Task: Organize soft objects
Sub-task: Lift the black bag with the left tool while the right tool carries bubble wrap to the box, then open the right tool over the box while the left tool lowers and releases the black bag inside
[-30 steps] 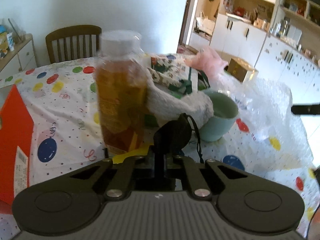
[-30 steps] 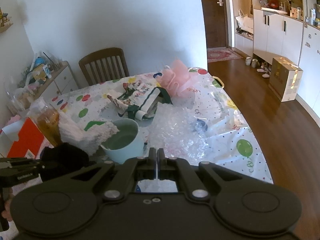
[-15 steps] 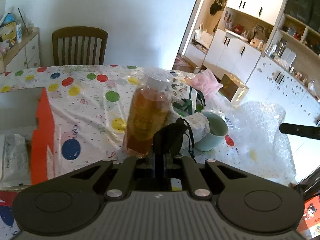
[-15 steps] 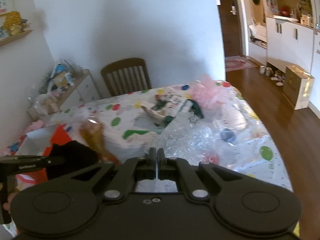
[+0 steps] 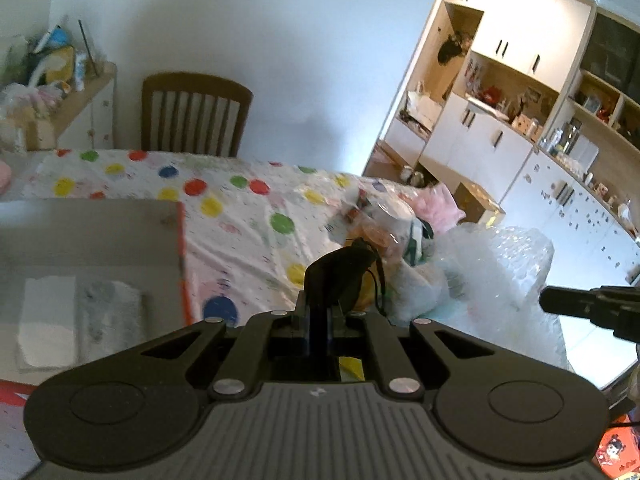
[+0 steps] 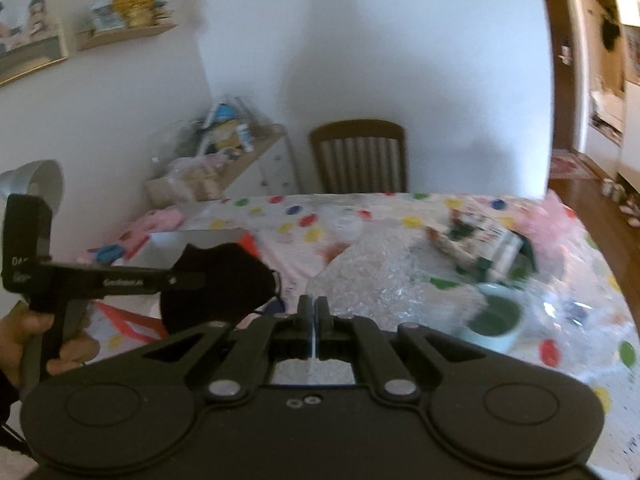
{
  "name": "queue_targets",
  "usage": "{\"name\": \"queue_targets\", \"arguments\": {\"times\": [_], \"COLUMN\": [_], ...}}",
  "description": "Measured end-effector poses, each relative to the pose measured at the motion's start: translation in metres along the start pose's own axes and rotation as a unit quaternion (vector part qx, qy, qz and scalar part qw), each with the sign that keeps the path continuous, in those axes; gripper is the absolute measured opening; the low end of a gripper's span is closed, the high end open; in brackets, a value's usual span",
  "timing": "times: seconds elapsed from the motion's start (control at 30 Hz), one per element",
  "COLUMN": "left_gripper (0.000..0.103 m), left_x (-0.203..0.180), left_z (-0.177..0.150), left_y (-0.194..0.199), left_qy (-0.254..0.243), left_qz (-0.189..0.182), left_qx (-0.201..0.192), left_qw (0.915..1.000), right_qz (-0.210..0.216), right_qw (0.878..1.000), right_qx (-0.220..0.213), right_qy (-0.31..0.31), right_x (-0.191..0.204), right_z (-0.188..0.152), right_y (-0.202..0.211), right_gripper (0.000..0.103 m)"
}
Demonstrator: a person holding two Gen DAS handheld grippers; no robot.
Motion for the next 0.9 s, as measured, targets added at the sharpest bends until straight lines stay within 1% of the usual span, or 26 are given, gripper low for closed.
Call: {"name": "queue_targets", "arguments": {"times": [0.23,0.43,0.53,0.63,0.77,0.9], "left_gripper": [0.007,0.007,0.007,0.007,0.007,0.007], "left_x": [0.04,0.069,0.087,0.108,0.142,0.175], "left_z": [0.016,0.032,0.041,0.048,0.054,0.056], "left_y": [0.033,0.051,0.058,0.067,0.076,0.08], "left_qy": [0.012,0.014,0.009,0.015,0.015,0.016], "left_qz": [0.014,0.03,0.047,0.067,0.103,0.137], "left_qx": [-0.028,-0.043,-0.055,-0.065,-0.076,-0.077], "left_qw": [0.9994,0.9985,0.9974,0.9955,0.9916,0.9874], "right_qz": [0.041,0.074,0.083,0.093,0.099,0.1], "right_qw": [0.998,0.994,0.992,0.991,0.989,0.988], "right_qx": [-0.011,-0.016,-0.015,-0.005,0.005,0.015], "right_qy": [0.043,0.081,0.096,0.096,0.106,0.113], "right_x": [0.067,0.12,0.142,0.16,0.179,0.194], "right_z": [0.022,0.04,0.047,0.052,0.057,0.059], "right_y": [-0.024,-0.051,-0.066,-0.085,-0.109,-0.134], "right_gripper": [0.001,0.001,0.001,0.001,0.001,0.001]}}
Point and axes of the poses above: each gripper's, at about its wrist camera, not at the fingertips, and y roughly against the way its jaws point, x to its left, z to its top, the point moved 7 cm from there along -y, roughly the way its jaws point, and after that the axes turned 3 degrees about -z, right-handed, at the moved point
